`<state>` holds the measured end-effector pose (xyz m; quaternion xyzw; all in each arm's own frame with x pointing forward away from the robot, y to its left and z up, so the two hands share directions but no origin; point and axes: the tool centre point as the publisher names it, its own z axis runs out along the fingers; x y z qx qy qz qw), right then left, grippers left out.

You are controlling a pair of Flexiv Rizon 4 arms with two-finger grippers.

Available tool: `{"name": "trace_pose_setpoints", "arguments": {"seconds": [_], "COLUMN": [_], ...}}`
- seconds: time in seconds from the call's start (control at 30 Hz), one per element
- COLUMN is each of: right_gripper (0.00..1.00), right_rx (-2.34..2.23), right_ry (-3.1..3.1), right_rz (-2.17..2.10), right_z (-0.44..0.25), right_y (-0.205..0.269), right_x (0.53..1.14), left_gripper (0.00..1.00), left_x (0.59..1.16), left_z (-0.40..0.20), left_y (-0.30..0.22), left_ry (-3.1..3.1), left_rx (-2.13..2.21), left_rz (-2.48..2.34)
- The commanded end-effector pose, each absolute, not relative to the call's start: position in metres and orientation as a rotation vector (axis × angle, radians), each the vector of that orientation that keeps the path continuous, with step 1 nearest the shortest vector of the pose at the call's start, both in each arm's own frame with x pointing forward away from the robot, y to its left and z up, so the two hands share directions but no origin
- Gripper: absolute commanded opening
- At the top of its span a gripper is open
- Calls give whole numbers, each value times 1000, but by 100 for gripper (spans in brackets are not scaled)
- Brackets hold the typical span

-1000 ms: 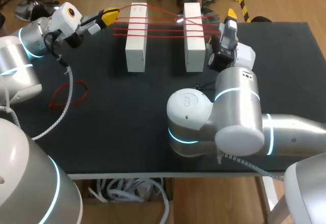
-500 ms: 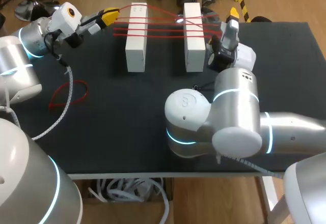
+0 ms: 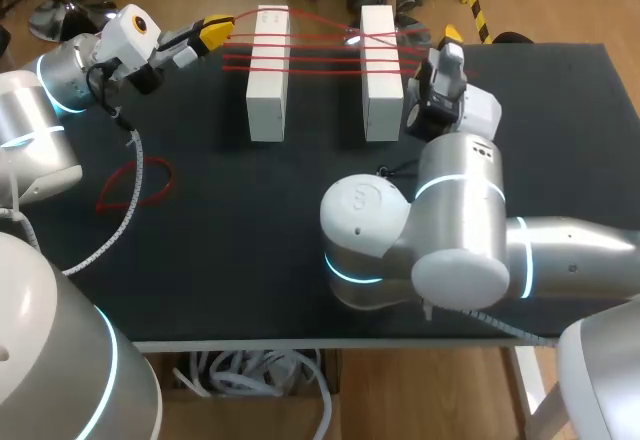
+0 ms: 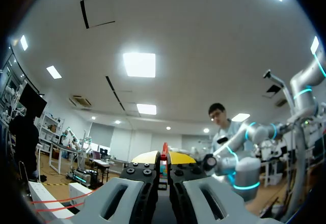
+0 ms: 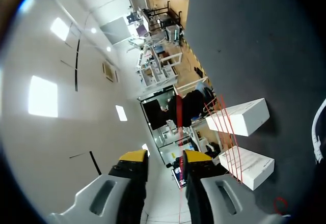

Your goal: Grab the tape and strap the tape.

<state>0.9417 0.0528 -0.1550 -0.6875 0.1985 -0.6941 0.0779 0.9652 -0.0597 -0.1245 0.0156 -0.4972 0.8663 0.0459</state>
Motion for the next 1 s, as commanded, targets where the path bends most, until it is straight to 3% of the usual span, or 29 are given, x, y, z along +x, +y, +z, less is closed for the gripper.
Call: {"name": "trace_pose_setpoints", "arguments": {"seconds": [0.03, 0.07, 1.0], "right_gripper": [11, 0, 0], "right_rx": [-2069, -2073, -2144], "right_ry": [597, 595, 444], "right_rz": [-2079, -2081, -2173], "right_z": [-154, -155, -153], "right_y": [54, 54, 55], "right_x": [941, 941, 941], "left_gripper": [0, 0, 0], "left_x": [964, 964, 964], "left_z": [-123, -123, -123], "left_y": [-60, -60, -60], "left_ry": [-1522, -1522, -1522], "left_rx": [53, 53, 53], "left_rz": [2646, 2646, 2646]}}
